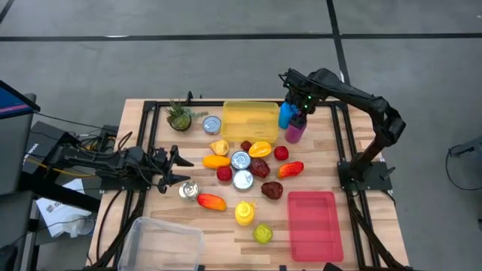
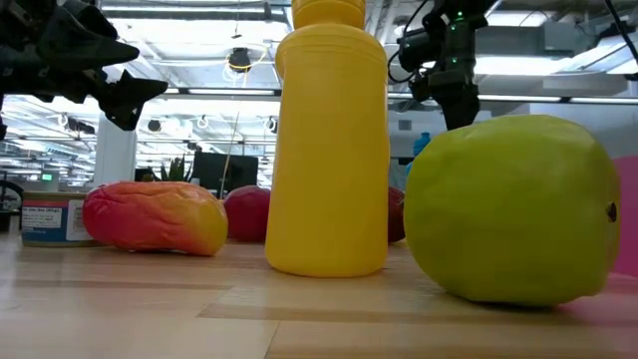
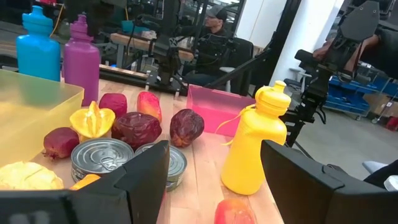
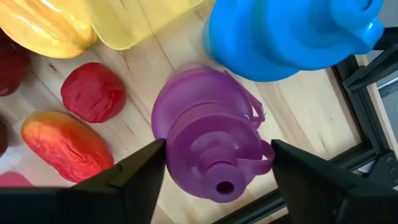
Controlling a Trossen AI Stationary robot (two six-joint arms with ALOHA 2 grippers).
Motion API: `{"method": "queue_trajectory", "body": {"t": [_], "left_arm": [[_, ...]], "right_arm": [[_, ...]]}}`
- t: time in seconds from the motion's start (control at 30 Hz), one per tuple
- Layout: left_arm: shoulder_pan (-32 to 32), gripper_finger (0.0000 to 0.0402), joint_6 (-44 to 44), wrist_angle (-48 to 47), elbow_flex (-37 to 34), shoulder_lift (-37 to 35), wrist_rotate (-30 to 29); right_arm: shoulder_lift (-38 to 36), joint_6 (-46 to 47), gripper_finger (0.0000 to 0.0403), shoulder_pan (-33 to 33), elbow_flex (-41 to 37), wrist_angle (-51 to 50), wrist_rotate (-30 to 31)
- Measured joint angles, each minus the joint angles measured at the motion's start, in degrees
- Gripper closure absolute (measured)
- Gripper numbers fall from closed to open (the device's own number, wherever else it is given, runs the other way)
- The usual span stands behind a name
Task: Pick & Place Food Item
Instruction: Put the purple tumbler into the yellow bin
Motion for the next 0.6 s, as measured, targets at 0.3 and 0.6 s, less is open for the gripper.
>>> {"method": "queue_trajectory", "body": {"t": [0.3,0.6], "left_arm": [[-0.01,0.0155,0.00,0.00,-0.02,0.00,-0.01],[-0.01,0.0155,0.02,-0.02,-0.01,0.00,-0.01]], "right_arm": [[-0.07,0.22,0.0208,2.92,0.04,0.16,0.26],[-0.25,1.58,0.0208,6.54,0.04,-1.11,0.22]]}}
